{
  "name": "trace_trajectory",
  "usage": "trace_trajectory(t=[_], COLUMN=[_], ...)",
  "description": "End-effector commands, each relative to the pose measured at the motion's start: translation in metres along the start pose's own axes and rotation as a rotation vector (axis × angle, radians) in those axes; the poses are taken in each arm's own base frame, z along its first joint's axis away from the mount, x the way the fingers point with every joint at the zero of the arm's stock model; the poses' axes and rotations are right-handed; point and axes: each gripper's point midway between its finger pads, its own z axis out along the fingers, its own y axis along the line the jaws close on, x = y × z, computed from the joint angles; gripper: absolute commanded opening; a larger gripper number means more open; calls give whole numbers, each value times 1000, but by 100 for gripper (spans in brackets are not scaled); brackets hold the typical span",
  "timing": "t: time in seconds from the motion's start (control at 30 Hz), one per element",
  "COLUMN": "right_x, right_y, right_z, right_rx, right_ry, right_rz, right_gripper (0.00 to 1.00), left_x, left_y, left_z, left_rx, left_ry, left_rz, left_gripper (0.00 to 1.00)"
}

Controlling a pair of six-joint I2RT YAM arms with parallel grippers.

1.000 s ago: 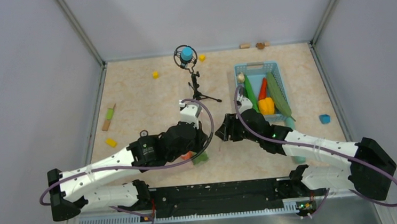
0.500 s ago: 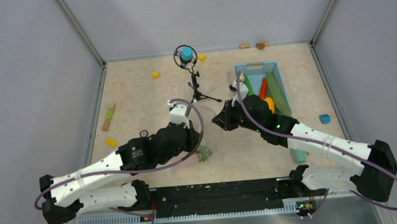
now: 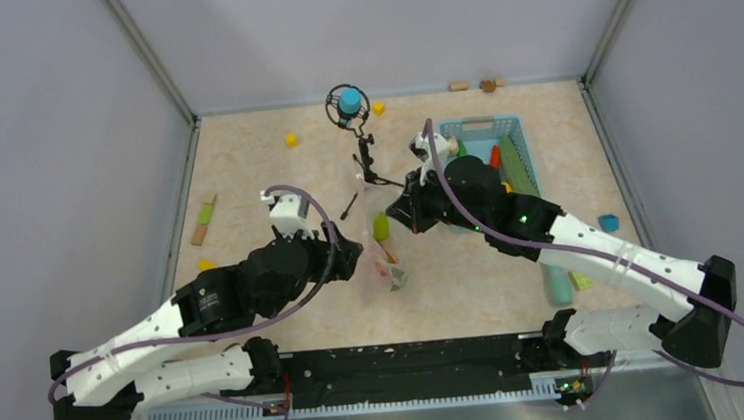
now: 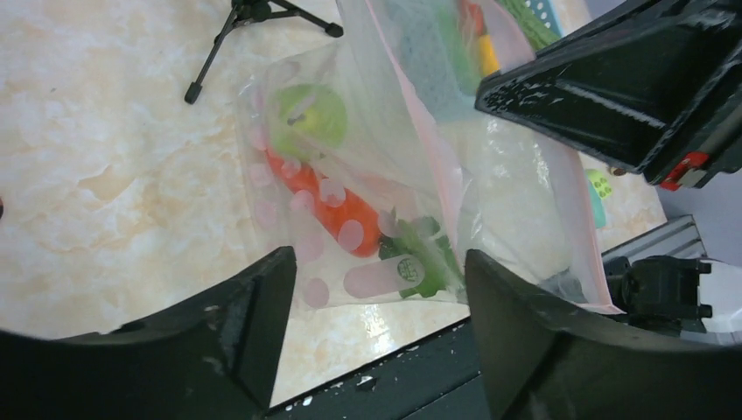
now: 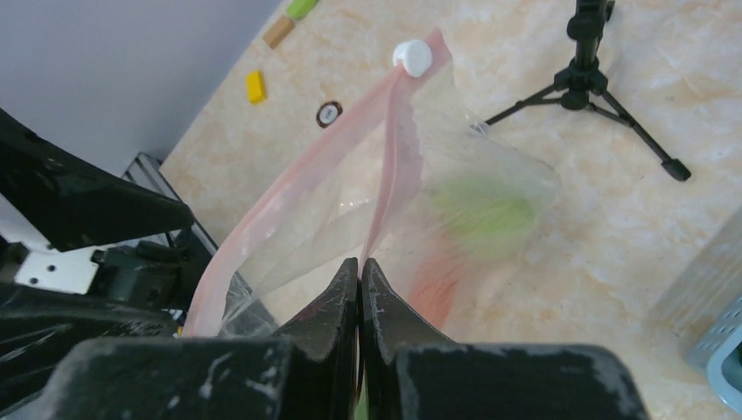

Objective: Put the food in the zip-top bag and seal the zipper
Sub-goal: Adjust the zipper food storage bag at the center of the board.

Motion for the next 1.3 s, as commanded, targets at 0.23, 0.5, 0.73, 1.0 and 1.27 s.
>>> trace_trajectory(t=[0.23, 0.5, 0.73, 1.0, 1.27], right_x=[-4, -13, -20, -14, -6], right_y=[10, 14, 16, 15, -27], right_z=[13, 8, 1, -3, -16], right_rx=[44, 36, 11, 6, 207], right_ry=[-20, -68, -134, -120, -133], right_rz=[-29, -18, 5, -5, -9], right_gripper=[0, 0, 0, 0, 0], left_x=[-31, -31, -16, -22, -35], left_y=[-11, -24, -18, -3, 51], left_z=[11, 24, 34, 43, 17], left_rx=[-96, -113, -155, -249, -458], left_ry=[-68, -27, 19, 5, -25], left_rz=[-21, -9, -16, 22, 88], left_gripper=[91, 94, 88, 60, 8])
